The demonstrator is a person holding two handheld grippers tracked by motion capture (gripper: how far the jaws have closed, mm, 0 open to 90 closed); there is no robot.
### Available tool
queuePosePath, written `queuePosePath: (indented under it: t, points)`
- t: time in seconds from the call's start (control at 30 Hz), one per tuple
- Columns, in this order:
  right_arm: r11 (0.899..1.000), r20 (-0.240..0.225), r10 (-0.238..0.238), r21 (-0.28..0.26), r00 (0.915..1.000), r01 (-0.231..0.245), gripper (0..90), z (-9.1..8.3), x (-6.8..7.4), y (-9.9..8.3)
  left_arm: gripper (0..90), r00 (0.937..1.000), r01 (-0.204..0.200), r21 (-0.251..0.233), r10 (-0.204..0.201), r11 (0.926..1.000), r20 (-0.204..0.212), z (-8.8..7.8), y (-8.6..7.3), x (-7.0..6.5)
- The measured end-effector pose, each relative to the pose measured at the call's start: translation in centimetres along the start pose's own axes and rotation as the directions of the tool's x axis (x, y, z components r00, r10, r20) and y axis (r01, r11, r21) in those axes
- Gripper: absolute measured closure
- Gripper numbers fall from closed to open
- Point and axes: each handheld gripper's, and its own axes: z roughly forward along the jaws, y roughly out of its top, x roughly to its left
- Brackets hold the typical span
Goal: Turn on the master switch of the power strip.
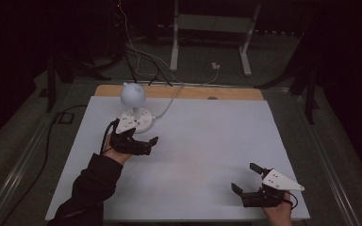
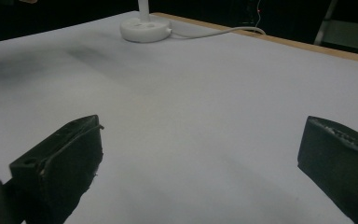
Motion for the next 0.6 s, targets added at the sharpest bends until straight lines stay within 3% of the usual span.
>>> queuePosePath:
  t: [0.17,0.3,0.5,0.6]
  points:
    - [1.000,-0.002,0.000,-0.002,1.0000,0.000,0.0,0.0,0.0,0.0,0.2,0.9996,0.026,0.015,-0.026,0.9995,-0.012,1.1,-0.1,0.0]
    - [1.000,-0.003,0.002,-0.004,1.0000,-0.002,0.0,0.0,0.0,0.0,0.2,0.9963,0.082,0.024,-0.081,0.9963,-0.027,1.7,-0.1,0.3]
    - [1.000,-0.005,0.004,-0.005,1.0000,-0.004,0.0,0.0,-0.1,0.0,0.2,0.9913,0.083,0.023,-0.080,0.9963,-0.105,2.9,-0.2,0.4]
    - [1.000,-0.006,0.003,-0.006,1.0000,-0.003,0.0,0.0,-0.1,0.0,0.2,0.9902,0.086,0.038,-0.082,0.9955,-0.113,3.6,-0.2,0.7]
